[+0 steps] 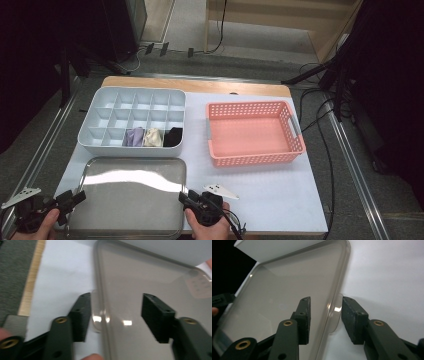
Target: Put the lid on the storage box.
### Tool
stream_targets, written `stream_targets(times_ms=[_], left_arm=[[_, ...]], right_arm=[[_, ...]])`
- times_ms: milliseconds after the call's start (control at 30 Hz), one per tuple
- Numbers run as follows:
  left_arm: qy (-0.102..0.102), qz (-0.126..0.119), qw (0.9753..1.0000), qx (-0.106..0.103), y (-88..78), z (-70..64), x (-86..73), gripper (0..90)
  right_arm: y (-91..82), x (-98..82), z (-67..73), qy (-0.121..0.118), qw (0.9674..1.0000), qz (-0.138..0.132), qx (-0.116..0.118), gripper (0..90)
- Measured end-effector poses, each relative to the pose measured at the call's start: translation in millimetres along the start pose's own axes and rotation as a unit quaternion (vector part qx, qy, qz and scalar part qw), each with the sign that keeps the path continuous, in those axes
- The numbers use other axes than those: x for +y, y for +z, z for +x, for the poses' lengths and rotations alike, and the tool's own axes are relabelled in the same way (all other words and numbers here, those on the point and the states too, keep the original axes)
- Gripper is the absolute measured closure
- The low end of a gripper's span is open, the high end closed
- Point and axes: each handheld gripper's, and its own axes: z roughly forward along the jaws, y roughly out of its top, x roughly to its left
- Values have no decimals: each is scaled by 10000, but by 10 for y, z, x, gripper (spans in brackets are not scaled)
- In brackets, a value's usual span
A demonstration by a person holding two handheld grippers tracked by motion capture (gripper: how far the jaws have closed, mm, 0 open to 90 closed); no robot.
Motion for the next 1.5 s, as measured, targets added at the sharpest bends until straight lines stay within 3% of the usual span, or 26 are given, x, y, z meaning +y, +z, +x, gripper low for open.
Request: stream_targets(times_ms=[133,200,367,433,500,633,767,900,1000,1133,1233,1500], left_arm=[[240,44,9993,290,37,-89,0,343],[218,53,9993,289,39,-91,4,339],[-81,-1,9998,167,28,-54,7,337],[-110,-13,9998,142,23,-36,5,361],[-95,-38,9999,108,20,-22,-1,382],[-95,-34,9999,42,27,-23,-2,392],[-243,-75,9995,-173,27,21,-5,376],[-227,-60,9995,-194,35,7,-4,360],[-267,-86,9994,-192,34,7,-4,359],[-318,-190,9992,-119,-1,23,-13,465],[-237,-371,9990,-18,-53,-5,-9,534],[-235,-609,9977,-163,-114,-85,93,550]], right_arm=[[-22,-5,-7,0,10000,33,-70,628],[-12,-1,-3,60,10000,62,-50,626],[4,25,-12,305,9994,138,38,614],[12,49,-52,631,9977,181,173,610],[31,54,-53,672,9973,180,226,622],[76,43,-23,505,9983,135,264,644],[55,7,-31,169,9994,59,299,654],[27,-27,32,-305,9992,-87,233,645],[17,-31,57,-518,9983,-164,192,640],[4,-29,54,-563,9981,-148,206,640],[-21,-11,80,-578,9979,-196,193,645],[-106,141,158,-606,9975,-345,118,658]])
